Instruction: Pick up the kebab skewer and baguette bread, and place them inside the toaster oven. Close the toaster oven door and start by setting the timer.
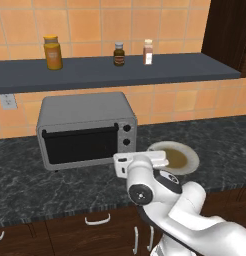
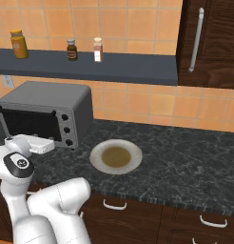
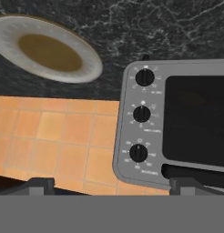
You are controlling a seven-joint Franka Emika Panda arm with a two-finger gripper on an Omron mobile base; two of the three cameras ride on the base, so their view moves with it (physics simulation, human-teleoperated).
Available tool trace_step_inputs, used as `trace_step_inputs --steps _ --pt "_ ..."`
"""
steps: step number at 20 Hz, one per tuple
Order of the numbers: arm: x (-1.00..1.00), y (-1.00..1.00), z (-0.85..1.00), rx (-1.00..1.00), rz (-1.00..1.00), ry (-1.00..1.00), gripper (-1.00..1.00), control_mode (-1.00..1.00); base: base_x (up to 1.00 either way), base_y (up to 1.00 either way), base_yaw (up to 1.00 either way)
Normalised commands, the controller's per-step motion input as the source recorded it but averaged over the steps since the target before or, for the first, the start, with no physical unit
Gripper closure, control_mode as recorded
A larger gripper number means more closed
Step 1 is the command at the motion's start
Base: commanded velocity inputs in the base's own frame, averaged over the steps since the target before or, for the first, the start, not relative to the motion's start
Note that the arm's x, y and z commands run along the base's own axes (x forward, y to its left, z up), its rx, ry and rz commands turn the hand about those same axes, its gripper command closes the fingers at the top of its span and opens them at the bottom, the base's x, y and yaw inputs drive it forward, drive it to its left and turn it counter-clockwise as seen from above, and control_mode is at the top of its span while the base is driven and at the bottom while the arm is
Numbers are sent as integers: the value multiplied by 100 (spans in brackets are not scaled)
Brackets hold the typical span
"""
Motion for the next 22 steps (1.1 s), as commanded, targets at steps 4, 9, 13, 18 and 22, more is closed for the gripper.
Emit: trace_step_inputs --steps 4,9,13,18,22 --pt "62 -67 -100 0 15 -16 -100 -100 0 0 0" --pt "69 -66 -100 0 14 -16 -100 -100 0 0 0" --pt "62 -69 -100 0 15 -19 -100 -100 0 0 0" --pt "66 -76 -93 0 16 -17 -100 -100 0 0 0" --pt "66 -88 -84 0 17 -13 -100 -100 0 0 0"
